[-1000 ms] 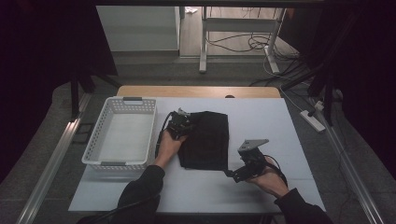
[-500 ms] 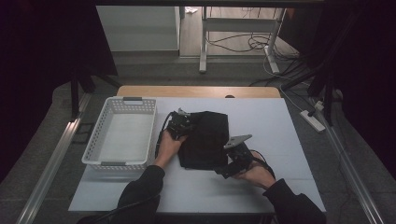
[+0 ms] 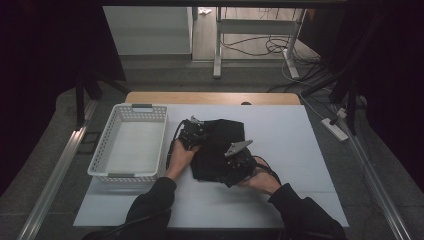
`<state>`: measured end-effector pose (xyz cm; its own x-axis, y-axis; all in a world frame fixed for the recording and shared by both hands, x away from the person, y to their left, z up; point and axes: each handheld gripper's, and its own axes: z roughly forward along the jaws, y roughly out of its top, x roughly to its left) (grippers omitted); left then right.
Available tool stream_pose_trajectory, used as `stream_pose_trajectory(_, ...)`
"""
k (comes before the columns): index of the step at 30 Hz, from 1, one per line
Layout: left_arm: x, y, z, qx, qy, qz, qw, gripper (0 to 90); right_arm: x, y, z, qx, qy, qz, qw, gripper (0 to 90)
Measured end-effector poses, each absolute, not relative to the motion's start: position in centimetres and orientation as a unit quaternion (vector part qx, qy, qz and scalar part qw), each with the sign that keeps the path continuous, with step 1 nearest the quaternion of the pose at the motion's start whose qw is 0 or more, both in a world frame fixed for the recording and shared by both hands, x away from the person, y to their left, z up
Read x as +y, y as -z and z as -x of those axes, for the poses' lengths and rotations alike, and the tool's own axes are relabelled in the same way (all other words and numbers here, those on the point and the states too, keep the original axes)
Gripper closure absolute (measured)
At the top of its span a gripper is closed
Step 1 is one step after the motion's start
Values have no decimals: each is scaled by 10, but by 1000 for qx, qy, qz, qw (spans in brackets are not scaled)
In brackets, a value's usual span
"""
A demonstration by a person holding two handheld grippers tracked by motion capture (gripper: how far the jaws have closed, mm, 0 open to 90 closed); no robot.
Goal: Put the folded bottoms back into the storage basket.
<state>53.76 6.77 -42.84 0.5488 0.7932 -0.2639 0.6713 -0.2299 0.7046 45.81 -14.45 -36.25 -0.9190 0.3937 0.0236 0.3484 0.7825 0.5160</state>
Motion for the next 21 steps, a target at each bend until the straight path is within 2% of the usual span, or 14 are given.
stream_pose_trajectory(10,68,429,-538,470,-73,-780,407,739,-134,380,-464,954,-236,-179,38,0)
stream_pose_trajectory(16,68,429,-538,470,-71,-780,407,739,-133,384,-461,961,-223,-152,67,12)
stream_pose_trajectory(19,69,429,-539,471,-68,-778,409,739,-134,380,-464,961,-221,-149,70,122)
stream_pose_trajectory(20,69,429,-539,471,-68,-778,409,738,-134,380,-464,961,-221,-149,70,122)
stream_pose_trajectory(21,69,429,-539,473,-65,-776,412,738,-135,378,-467,961,-223,-150,71,204)
